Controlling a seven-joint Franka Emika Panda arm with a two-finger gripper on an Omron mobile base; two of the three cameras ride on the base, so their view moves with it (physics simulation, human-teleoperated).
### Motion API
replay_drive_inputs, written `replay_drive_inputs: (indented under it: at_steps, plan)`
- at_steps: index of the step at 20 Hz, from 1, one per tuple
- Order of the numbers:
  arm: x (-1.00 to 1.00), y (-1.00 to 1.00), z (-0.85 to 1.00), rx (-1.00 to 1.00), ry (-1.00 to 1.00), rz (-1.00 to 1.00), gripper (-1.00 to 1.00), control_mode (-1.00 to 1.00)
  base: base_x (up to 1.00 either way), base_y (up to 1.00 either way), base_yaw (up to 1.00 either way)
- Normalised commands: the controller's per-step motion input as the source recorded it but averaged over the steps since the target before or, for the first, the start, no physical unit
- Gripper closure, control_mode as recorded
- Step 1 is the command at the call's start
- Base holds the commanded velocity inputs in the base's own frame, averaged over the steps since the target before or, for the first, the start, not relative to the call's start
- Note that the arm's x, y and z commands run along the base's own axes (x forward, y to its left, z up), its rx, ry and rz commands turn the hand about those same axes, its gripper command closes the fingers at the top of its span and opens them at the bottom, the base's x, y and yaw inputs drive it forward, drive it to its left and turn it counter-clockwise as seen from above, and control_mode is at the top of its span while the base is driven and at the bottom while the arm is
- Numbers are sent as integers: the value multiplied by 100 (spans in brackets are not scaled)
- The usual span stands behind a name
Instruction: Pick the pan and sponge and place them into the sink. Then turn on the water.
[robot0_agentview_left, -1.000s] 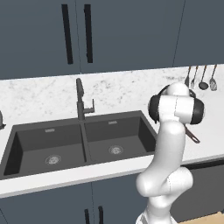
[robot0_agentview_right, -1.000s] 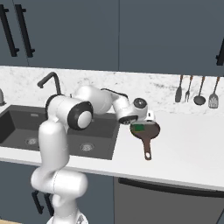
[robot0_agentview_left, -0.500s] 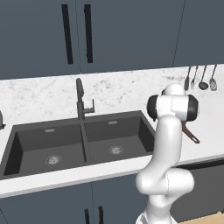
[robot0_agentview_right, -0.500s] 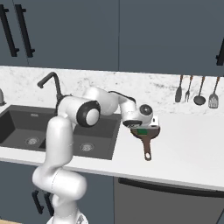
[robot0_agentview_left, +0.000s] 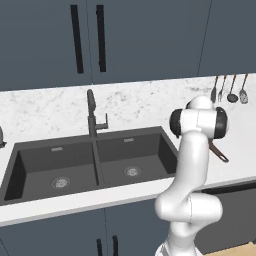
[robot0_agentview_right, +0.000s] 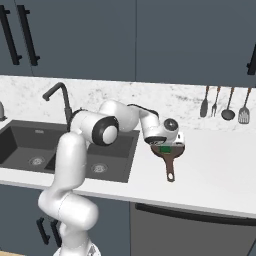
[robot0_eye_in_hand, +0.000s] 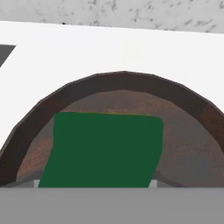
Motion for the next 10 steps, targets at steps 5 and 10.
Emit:
replay_drive_inputs:
  at_steps: [5, 10]
  plan:
    - [-16, 0, 2, 0, 0, 0, -100, -100, 0, 0, 0]
    - [-11, 0, 23, 0, -1, 0, -100, -100, 0, 0, 0]
